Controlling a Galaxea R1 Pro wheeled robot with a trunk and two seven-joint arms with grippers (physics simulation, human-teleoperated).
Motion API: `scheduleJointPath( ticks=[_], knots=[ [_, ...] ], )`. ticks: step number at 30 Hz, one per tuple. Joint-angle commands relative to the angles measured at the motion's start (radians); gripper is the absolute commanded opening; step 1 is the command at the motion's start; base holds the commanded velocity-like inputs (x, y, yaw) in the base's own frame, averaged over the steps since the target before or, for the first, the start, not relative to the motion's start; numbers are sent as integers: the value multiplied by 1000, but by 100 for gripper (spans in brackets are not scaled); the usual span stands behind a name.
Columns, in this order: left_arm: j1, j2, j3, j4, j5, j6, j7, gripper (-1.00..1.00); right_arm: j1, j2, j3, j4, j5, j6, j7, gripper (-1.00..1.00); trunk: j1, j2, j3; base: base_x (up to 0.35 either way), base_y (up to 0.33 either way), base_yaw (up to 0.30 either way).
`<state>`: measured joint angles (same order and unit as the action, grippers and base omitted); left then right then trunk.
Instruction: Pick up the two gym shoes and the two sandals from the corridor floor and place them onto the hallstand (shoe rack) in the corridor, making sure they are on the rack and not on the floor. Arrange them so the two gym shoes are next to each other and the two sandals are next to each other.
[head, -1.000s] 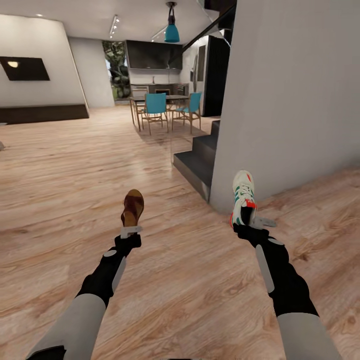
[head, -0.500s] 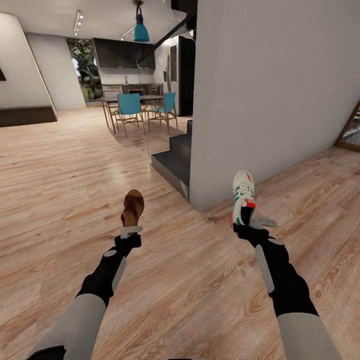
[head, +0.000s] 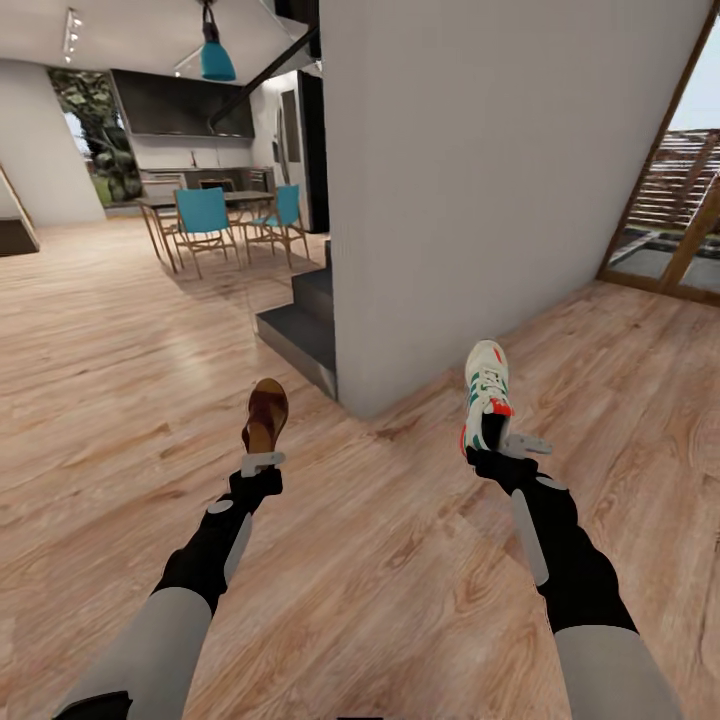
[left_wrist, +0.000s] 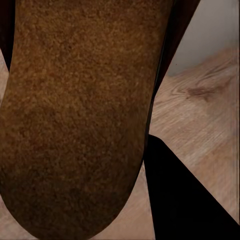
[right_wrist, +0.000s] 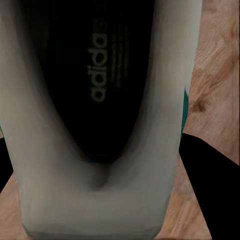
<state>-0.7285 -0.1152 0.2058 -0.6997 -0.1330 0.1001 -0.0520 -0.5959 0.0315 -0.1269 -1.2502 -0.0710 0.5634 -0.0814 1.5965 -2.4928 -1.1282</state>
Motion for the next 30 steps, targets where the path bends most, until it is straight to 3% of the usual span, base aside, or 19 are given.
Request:
scheduleJointPath(
  ticks=[1, 30],
  knots=[
    [0, -1, 6, -3, -13, 6, -6, -100, -1, 1, 0, -1, -7, 4, -6, -100, 0, 0, -1, 0, 0, -300],
    [0, -1, 7, -3, -13, 6, -6, -100, -1, 1, 0, -1, -7, 4, -6, -100, 0, 0, 7, 0, 0, -300]
  ],
)
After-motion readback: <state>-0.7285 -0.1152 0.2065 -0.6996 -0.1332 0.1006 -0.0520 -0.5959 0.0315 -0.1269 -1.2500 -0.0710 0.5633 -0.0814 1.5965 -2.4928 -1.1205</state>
